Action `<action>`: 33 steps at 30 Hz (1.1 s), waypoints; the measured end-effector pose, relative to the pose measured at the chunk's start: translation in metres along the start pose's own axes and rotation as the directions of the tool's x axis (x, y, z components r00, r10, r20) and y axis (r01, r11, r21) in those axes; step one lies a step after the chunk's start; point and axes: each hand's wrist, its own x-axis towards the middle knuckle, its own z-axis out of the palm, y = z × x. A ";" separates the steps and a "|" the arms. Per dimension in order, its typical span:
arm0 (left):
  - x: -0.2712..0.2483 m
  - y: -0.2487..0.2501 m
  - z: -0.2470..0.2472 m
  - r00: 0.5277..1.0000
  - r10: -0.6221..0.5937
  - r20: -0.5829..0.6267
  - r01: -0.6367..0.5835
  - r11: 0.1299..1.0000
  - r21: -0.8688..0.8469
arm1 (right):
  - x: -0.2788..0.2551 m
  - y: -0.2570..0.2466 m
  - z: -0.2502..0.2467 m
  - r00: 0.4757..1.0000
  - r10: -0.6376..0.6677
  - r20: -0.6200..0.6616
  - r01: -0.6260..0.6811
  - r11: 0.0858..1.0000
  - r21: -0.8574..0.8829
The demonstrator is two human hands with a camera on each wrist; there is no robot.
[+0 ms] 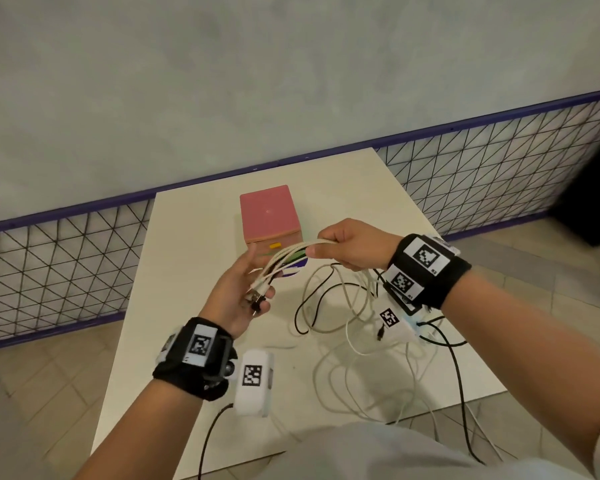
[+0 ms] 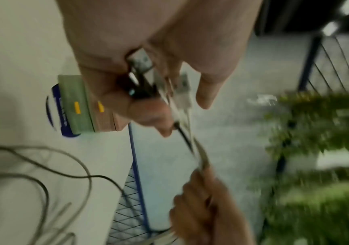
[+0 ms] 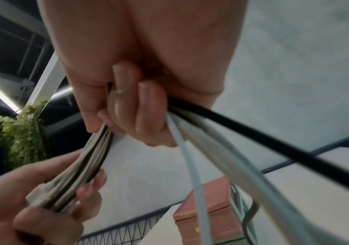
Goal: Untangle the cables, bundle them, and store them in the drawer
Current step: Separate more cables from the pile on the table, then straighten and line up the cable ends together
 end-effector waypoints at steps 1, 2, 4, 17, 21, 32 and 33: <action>0.002 -0.005 0.004 0.997 0.062 -0.037 -0.057 0.992 0.110 | -0.001 -0.003 0.003 1.000 -0.004 0.014 0.004 0.999 -0.042; 0.003 -0.010 0.007 0.986 0.154 -0.071 -0.134 0.964 0.229 | -0.002 -0.007 0.005 1.000 -0.008 0.028 0.010 0.998 -0.065; 0.006 -0.020 0.008 0.920 0.385 -0.076 -0.316 0.843 0.436 | -0.003 -0.009 0.005 0.999 0.032 0.039 -0.033 0.999 0.014; 0.011 -0.019 0.003 0.916 0.394 0.071 -0.352 0.707 0.613 | -0.001 -0.007 0.007 0.997 0.056 0.053 -0.048 0.987 -0.151; 0.001 0.005 0.041 0.906 0.354 0.234 -0.418 0.658 0.627 | 0.006 -0.020 0.020 0.997 -0.019 0.072 0.033 0.979 -0.202; 0.005 0.063 -0.025 0.884 0.417 -0.209 -0.285 0.837 0.466 | -0.008 0.078 -0.026 0.986 0.113 -0.120 -0.147 0.929 -0.339; 0.006 0.062 -0.027 0.878 0.419 -0.230 -0.286 0.846 0.449 | -0.006 0.086 -0.024 0.985 0.129 -0.117 -0.164 0.913 -0.374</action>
